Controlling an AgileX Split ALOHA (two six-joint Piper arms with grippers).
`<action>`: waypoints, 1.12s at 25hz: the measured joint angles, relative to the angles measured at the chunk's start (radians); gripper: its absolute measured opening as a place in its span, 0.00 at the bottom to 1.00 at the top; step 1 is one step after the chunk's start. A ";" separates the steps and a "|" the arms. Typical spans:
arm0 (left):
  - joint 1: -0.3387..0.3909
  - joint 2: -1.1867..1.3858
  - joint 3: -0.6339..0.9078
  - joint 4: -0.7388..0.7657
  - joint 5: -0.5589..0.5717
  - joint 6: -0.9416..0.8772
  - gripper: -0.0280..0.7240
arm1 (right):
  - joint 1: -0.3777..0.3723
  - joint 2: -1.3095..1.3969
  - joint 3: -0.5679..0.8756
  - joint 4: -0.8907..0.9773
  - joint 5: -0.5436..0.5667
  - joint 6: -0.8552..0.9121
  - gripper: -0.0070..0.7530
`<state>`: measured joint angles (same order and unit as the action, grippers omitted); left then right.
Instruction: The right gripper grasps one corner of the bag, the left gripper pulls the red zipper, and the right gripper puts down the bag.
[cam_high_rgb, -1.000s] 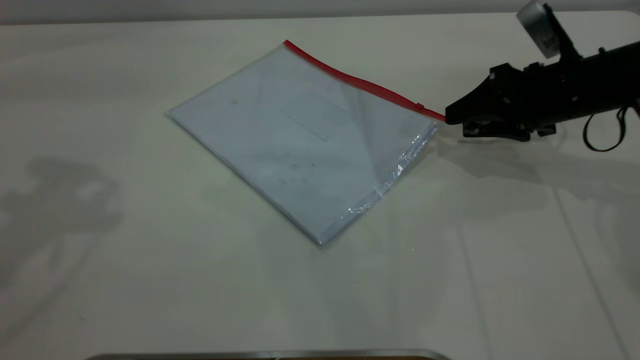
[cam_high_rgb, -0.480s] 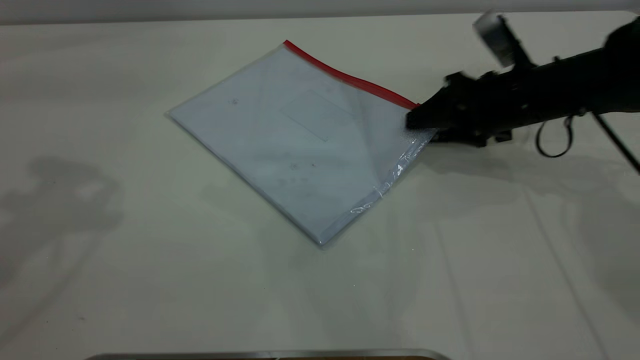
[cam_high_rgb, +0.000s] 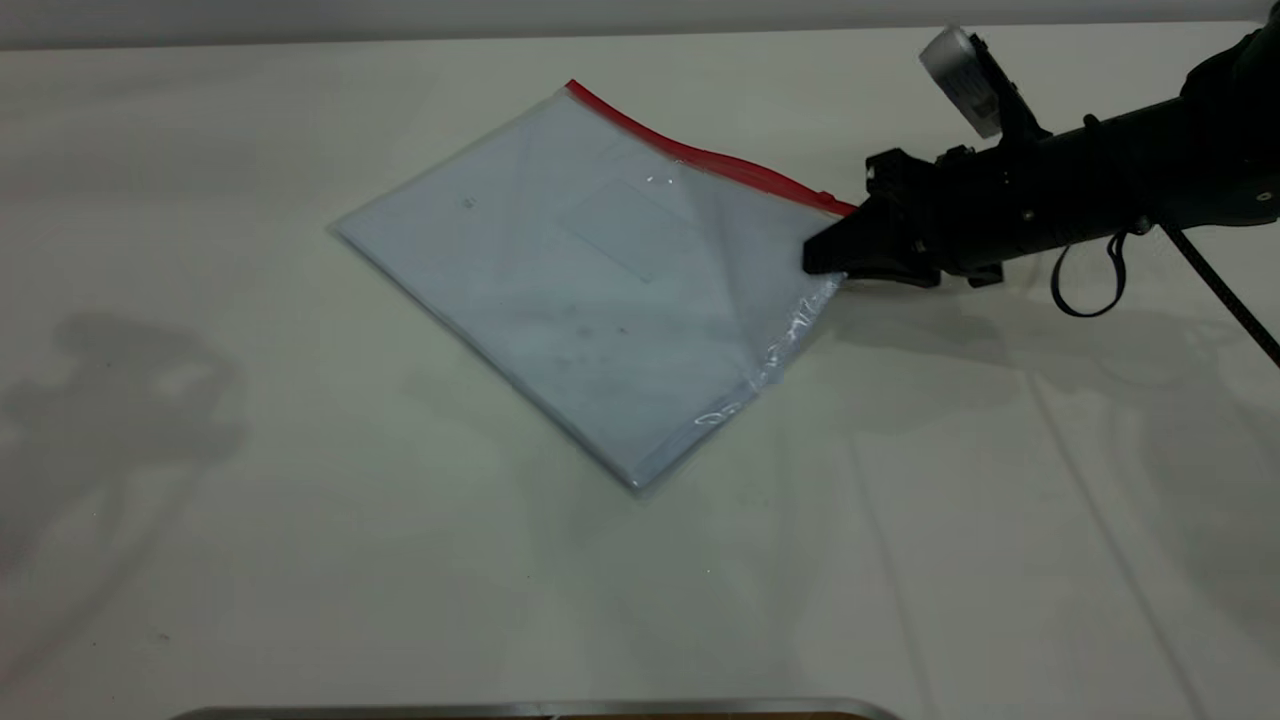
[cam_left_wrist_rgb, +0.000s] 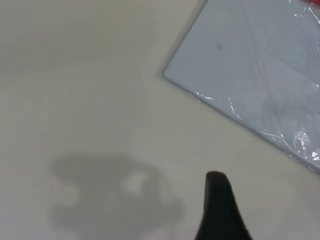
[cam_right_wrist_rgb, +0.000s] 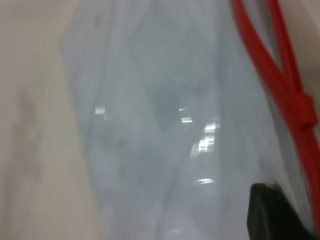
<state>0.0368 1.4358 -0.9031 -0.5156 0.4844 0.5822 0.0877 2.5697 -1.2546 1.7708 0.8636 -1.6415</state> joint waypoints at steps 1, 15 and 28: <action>0.000 0.001 0.000 0.000 0.000 0.000 0.76 | 0.011 0.000 -0.003 -0.026 0.039 0.002 0.05; -0.074 0.248 -0.083 -0.103 -0.020 0.156 0.76 | -0.042 -0.222 -0.016 -0.536 -0.139 0.226 0.05; -0.222 0.639 -0.455 -0.383 0.130 0.500 0.76 | 0.055 -0.296 -0.036 -0.803 -0.077 0.258 0.05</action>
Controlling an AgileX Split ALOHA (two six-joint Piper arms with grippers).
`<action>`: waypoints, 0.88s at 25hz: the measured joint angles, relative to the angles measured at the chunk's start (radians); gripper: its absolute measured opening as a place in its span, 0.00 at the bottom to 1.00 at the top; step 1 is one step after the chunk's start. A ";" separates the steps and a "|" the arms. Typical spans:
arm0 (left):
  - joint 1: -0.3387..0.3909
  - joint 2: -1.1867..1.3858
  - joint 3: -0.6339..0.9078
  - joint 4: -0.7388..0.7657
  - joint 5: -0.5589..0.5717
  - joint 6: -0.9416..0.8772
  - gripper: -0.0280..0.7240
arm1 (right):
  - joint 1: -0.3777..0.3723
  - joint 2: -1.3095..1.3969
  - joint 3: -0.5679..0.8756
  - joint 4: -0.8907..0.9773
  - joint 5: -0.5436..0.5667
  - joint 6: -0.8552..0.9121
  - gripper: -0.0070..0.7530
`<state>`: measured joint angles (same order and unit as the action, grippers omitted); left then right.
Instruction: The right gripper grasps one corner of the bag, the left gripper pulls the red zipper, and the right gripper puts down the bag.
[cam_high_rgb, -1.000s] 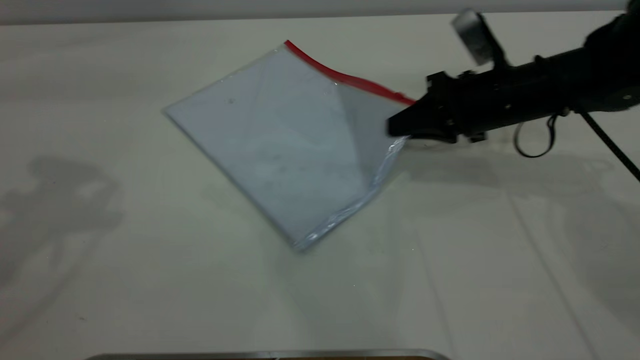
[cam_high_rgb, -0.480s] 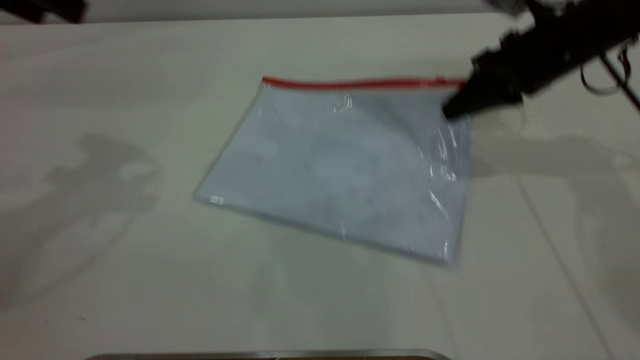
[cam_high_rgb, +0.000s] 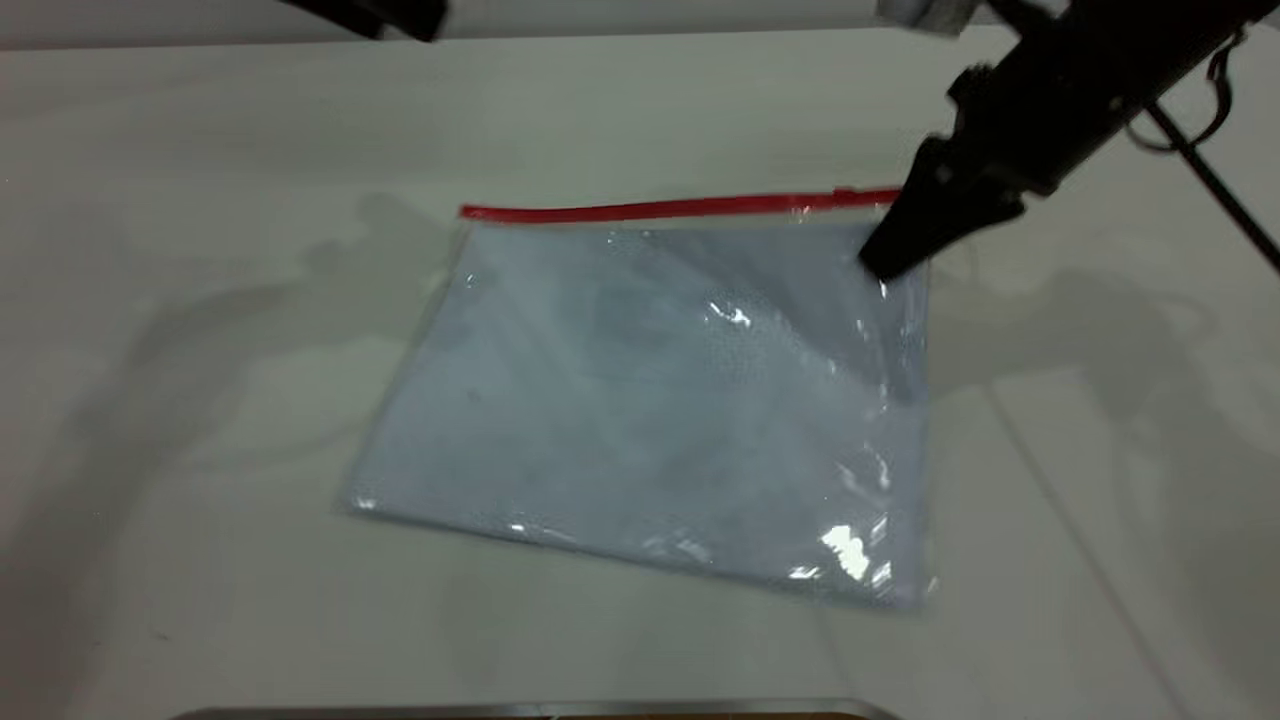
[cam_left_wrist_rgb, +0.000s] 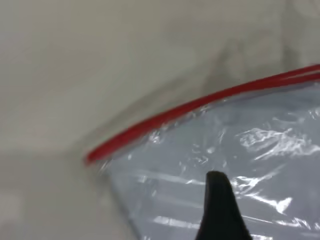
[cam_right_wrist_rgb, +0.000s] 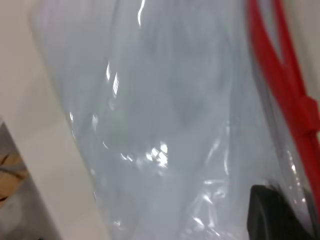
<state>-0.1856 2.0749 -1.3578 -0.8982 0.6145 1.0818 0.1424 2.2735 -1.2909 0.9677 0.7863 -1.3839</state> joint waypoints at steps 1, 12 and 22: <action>-0.005 0.025 -0.023 -0.014 0.029 0.028 0.76 | 0.015 -0.014 -0.004 0.013 0.000 -0.020 0.05; -0.090 0.269 -0.283 -0.124 0.338 0.235 0.76 | 0.187 -0.062 -0.008 0.126 -0.014 -0.126 0.05; -0.119 0.329 -0.365 -0.132 0.445 0.245 0.76 | 0.198 -0.062 -0.008 0.170 -0.014 -0.131 0.05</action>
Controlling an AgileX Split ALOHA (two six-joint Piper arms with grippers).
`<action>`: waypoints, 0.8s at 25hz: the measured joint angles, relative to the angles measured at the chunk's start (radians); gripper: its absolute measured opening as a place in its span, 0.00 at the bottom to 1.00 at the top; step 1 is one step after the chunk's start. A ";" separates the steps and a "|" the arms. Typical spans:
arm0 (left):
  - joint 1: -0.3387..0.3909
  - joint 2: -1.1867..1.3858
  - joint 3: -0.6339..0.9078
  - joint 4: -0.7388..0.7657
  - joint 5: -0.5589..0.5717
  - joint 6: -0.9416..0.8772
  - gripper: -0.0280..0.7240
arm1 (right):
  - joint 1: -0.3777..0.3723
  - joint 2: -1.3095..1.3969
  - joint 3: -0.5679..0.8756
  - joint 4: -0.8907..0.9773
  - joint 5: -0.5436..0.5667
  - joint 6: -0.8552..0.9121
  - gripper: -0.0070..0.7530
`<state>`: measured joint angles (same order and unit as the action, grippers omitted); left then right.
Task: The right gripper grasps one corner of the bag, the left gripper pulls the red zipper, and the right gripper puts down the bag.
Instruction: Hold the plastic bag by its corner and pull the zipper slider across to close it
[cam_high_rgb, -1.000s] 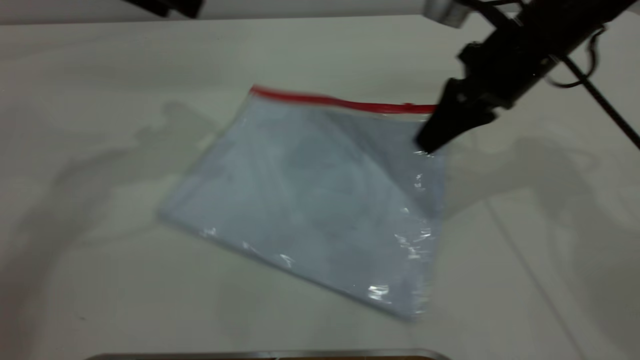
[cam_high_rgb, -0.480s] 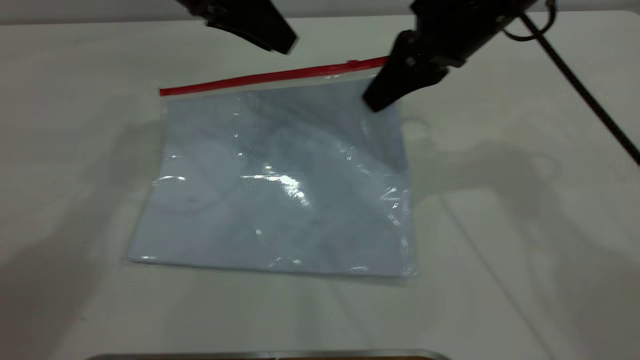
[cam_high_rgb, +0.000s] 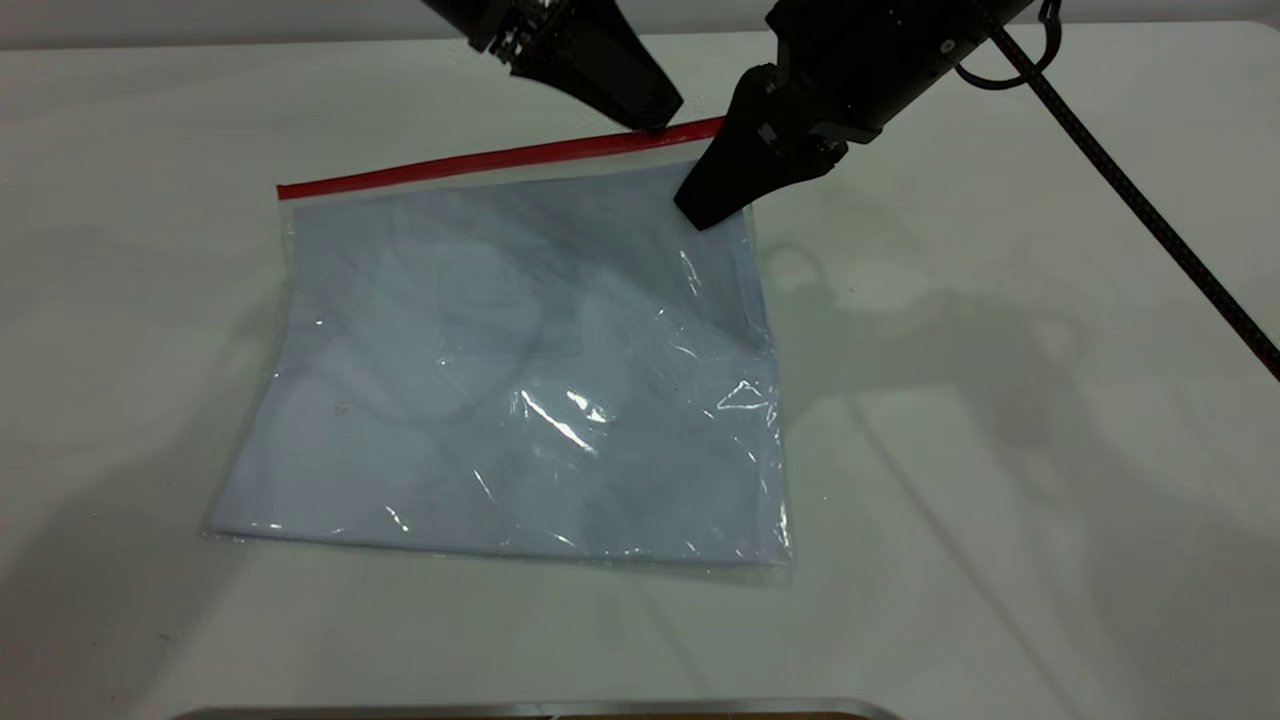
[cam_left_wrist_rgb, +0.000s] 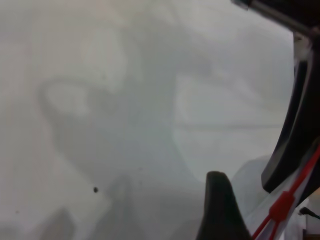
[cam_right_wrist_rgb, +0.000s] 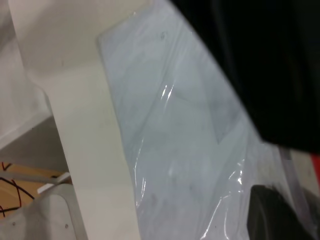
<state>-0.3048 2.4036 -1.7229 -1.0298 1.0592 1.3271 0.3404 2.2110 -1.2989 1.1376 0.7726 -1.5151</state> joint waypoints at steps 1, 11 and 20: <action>-0.001 0.001 0.000 0.000 0.001 0.000 0.76 | 0.000 0.000 0.000 0.000 0.003 0.000 0.05; -0.018 0.005 -0.001 0.000 0.011 0.005 0.61 | 0.000 0.000 0.000 0.003 0.007 -0.001 0.05; -0.021 0.011 -0.001 0.011 0.015 0.006 0.38 | 0.000 0.000 0.000 0.005 0.031 0.001 0.05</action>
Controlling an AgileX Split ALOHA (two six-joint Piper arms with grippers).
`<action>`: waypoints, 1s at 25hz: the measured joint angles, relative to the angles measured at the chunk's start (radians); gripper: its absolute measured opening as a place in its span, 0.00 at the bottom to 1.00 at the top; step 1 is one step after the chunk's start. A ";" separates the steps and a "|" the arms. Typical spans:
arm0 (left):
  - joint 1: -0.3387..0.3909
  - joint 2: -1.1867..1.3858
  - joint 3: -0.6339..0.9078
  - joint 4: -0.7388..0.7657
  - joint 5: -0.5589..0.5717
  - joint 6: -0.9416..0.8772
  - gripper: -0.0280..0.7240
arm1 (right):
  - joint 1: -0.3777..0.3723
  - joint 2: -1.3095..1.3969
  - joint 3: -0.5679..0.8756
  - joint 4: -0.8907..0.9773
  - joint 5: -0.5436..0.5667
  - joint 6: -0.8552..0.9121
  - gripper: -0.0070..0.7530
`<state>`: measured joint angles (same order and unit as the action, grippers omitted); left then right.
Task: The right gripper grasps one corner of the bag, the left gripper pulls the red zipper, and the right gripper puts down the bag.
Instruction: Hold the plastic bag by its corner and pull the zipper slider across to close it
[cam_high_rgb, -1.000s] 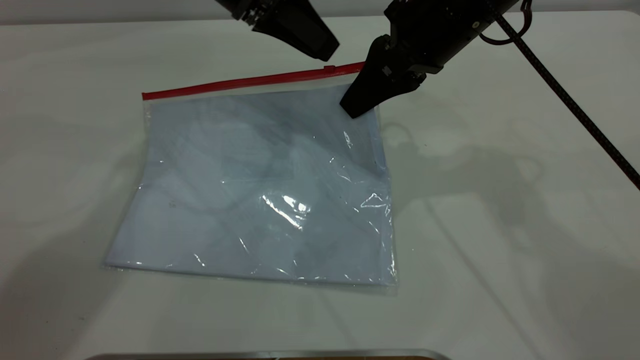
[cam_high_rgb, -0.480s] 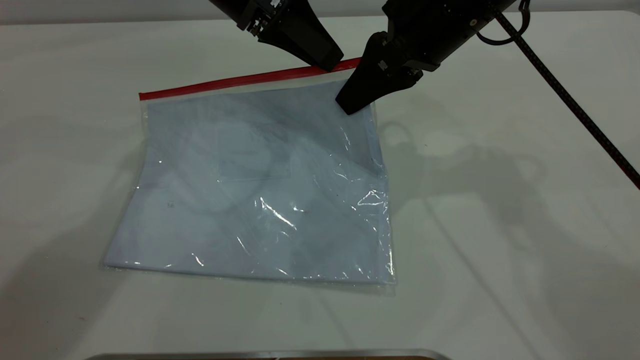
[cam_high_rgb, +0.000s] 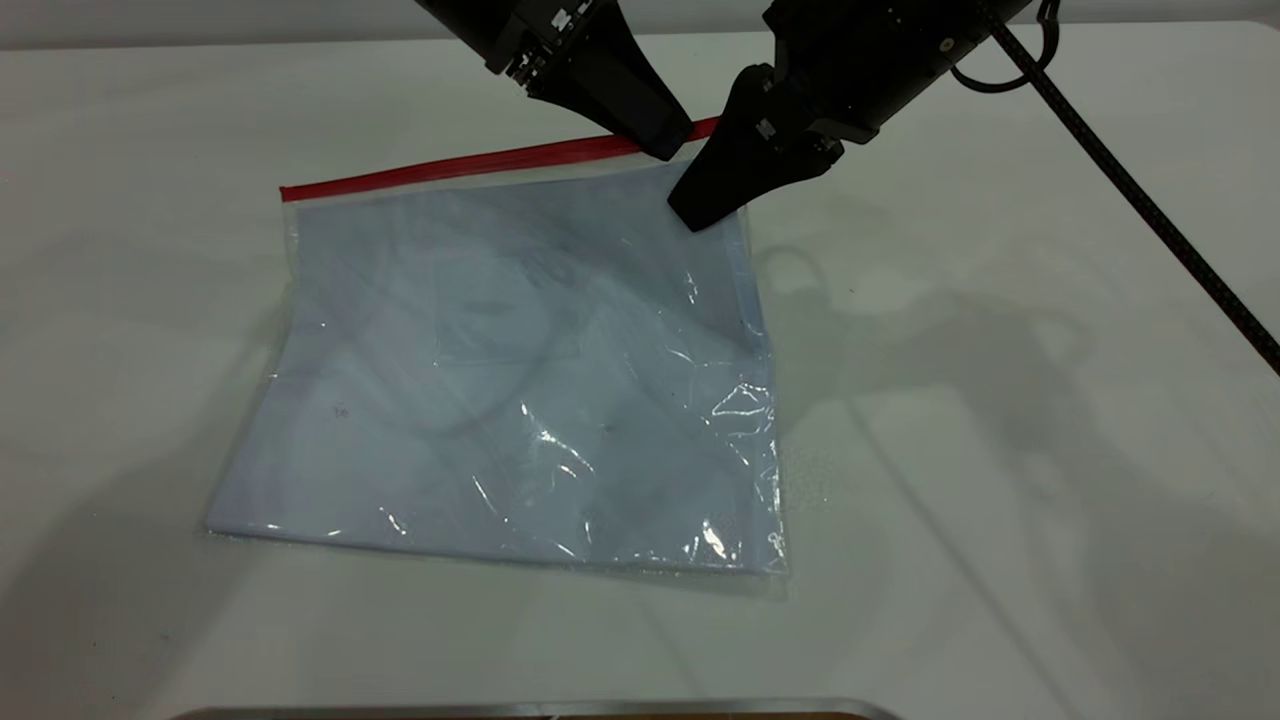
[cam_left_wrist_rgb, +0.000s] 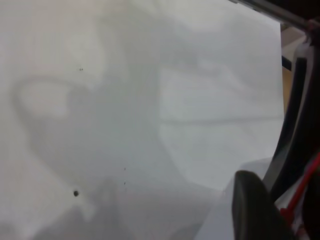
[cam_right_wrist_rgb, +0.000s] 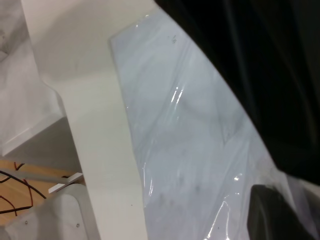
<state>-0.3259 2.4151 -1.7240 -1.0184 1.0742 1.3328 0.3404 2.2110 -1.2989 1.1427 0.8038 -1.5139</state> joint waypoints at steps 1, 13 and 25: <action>0.000 0.000 0.000 0.002 0.000 0.001 0.33 | -0.001 0.000 0.000 0.002 0.002 0.002 0.05; 0.007 -0.004 -0.008 -0.028 0.000 0.019 0.12 | -0.036 -0.047 0.003 -0.001 0.009 0.002 0.05; 0.098 -0.007 -0.008 -0.036 0.028 0.024 0.12 | -0.090 -0.071 0.003 0.101 0.052 -0.007 0.05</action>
<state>-0.2283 2.4076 -1.7320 -1.0548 1.1026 1.3565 0.2507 2.1398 -1.2958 1.2438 0.8562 -1.5205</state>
